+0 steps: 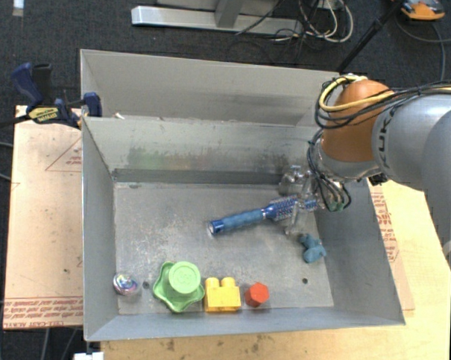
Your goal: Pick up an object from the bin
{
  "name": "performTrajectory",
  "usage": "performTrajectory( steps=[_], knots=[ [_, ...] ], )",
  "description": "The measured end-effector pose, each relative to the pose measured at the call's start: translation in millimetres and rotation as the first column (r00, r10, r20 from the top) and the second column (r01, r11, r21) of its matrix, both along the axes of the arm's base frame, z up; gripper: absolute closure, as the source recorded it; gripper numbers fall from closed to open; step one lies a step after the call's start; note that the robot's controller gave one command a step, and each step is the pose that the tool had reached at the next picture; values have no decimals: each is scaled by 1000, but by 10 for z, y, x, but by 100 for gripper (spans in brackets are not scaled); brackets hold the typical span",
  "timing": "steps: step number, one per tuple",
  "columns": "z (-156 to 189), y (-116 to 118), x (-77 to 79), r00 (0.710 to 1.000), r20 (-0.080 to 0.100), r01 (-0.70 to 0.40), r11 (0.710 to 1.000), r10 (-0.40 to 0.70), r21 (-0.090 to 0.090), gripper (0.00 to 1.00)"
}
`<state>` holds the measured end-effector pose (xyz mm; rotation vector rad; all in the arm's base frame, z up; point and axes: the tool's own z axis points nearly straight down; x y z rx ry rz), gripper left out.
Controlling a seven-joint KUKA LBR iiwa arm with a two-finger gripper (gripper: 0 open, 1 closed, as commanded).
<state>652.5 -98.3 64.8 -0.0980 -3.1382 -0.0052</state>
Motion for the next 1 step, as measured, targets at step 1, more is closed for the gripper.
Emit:
performTrajectory(
  steps=[1],
  knots=[
    [45,-22,8,1000,3,1,1000,-1,-3,100]
  ],
)
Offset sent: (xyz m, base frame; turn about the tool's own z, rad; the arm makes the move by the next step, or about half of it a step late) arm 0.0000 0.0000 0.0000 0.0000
